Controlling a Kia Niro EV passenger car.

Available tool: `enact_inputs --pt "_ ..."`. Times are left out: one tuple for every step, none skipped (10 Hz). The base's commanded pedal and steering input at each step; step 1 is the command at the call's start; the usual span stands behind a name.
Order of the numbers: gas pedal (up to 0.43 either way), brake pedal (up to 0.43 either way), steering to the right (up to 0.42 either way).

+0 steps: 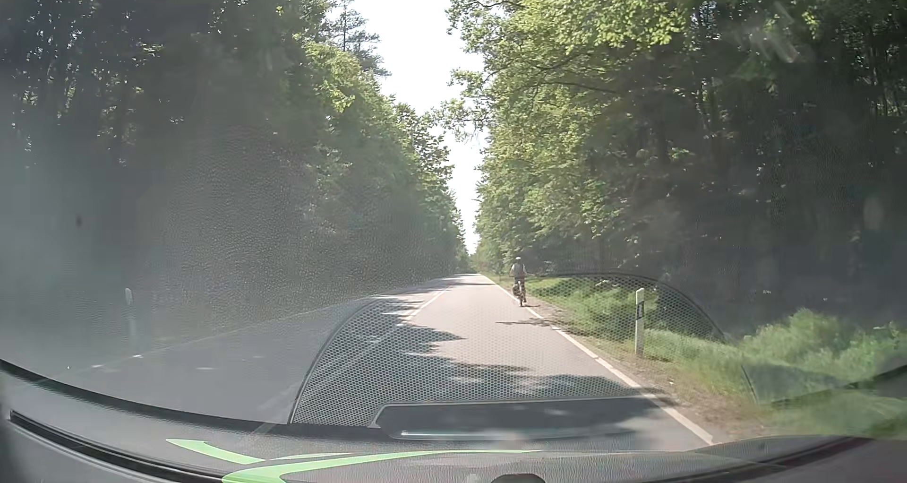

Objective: Follow the waypoints while adhering to traffic rules and regulations

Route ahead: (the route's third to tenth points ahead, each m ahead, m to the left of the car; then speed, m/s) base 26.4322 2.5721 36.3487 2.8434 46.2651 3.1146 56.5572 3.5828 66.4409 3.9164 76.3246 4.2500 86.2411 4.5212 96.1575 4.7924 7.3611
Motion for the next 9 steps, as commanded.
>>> enact_inputs --pt "0.047 0.0 -0.005" --pt "0.047 0.0 -0.005" --pt "0.059 0.0 -0.005" --pt "0.059 0.0 -0.004" --pt "0.059 0.0 -0.005" --pt "0.059 0.0 -0.005" --pt "0.059 0.0 -0.004" --pt "0.059 0.0 -0.004" --pt "0.059 0.0 -0.004"
